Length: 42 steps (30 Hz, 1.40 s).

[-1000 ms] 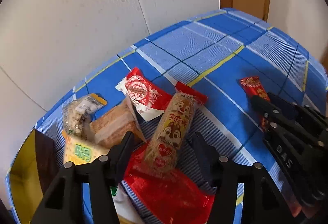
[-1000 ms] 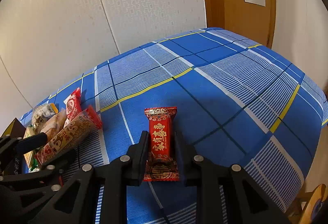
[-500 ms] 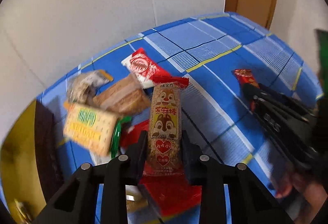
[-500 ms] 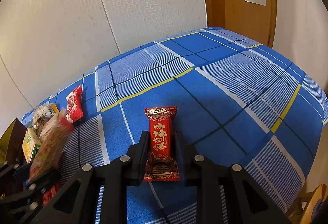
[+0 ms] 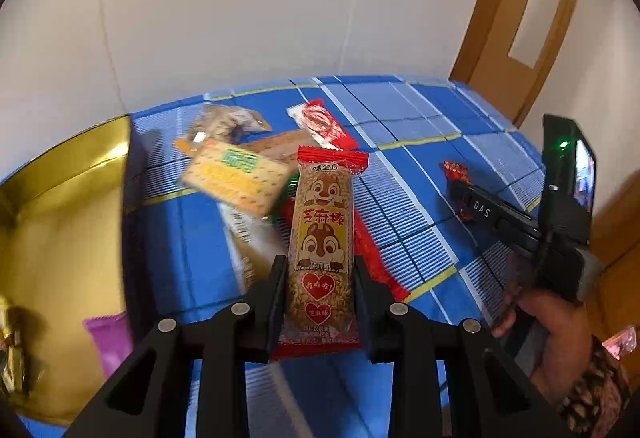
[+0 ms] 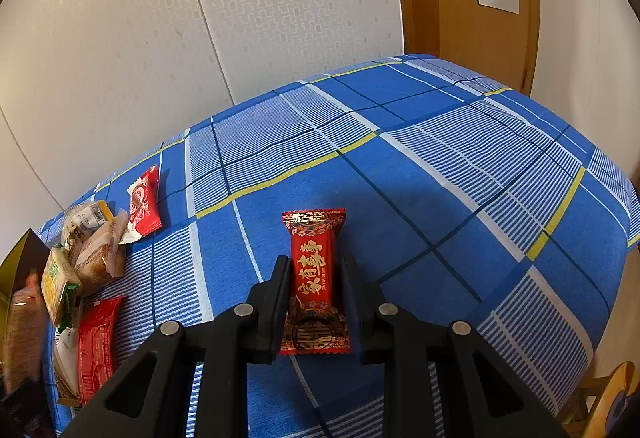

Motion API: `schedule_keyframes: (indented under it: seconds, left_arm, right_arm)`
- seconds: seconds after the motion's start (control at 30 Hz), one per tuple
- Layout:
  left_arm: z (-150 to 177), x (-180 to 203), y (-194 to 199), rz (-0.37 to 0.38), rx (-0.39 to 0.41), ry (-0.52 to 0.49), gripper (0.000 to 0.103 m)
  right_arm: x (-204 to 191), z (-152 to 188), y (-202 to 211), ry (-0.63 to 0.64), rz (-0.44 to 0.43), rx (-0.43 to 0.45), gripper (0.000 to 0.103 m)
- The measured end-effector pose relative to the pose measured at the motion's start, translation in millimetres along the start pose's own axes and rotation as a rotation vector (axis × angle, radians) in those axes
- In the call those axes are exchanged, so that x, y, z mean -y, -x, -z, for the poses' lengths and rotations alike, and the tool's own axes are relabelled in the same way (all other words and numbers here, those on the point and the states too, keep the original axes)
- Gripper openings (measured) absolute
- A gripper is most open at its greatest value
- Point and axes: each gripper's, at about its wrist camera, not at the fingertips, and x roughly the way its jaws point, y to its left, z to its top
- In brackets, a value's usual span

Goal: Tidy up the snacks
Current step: 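Place the chipmunk bar in the gold tray with the left tool while the right tool holds the red bar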

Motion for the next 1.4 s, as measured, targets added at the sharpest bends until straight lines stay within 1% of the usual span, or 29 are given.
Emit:
schedule_keyframes:
  seconds: [0.13, 0.27, 0.3, 0.6, 0.83, 1.03, 1.17, 1.23, 1.4]
  left_arm:
    - [6.5, -16.5, 22.6, -0.01, 0.041, 0.036, 0.031]
    - [12.1, -37.4, 43.5, -0.026, 0.079, 0.079, 0.031]
    - [13.3, -42.8, 46.8, -0.026, 0.082, 0.093, 0.031]
    - [32.0, -97.7, 70.6, -0.086, 0.106, 0.209, 0.031]
    - [49.9, -144.3, 78.2, -0.148, 0.094, 0.292, 0.031]
    - [60.2, -169.4, 76.8, -0.195, 0.072, 0.337, 0.031]
    - [64.7, -182.6, 73.3, -0.221, 0.057, 0.357, 0.031]
    - [67.9, -190.0, 72.1, -0.246, 0.045, 0.362, 0.031]
    - [78.6, -210.6, 67.6, -0.274, 0.018, 0.406, 0.031]
  right_arm:
    - [-5.6, 1.4, 0.6, 0.042, 0.012, 0.001, 0.024]
    - [-22.9, 7.8, 2.7, 0.148, 0.05, 0.019, 0.023]
    - [-24.2, 8.2, 2.9, 0.157, 0.053, 0.021, 0.023]
    - [-20.0, 8.7, 4.2, 0.135, 0.025, 0.029, 0.023]
    - [-17.9, 8.7, 6.8, 0.125, 0.01, 0.045, 0.022]
    - [-15.7, 8.7, 10.5, 0.109, -0.006, 0.062, 0.022]
    - [-14.8, 10.2, 20.6, 0.089, -0.05, 0.108, 0.022]
    - [-16.0, 12.1, 24.8, 0.083, -0.076, 0.12, 0.022]
    - [-22.0, 17.5, 34.3, 0.09, -0.117, 0.145, 0.022]
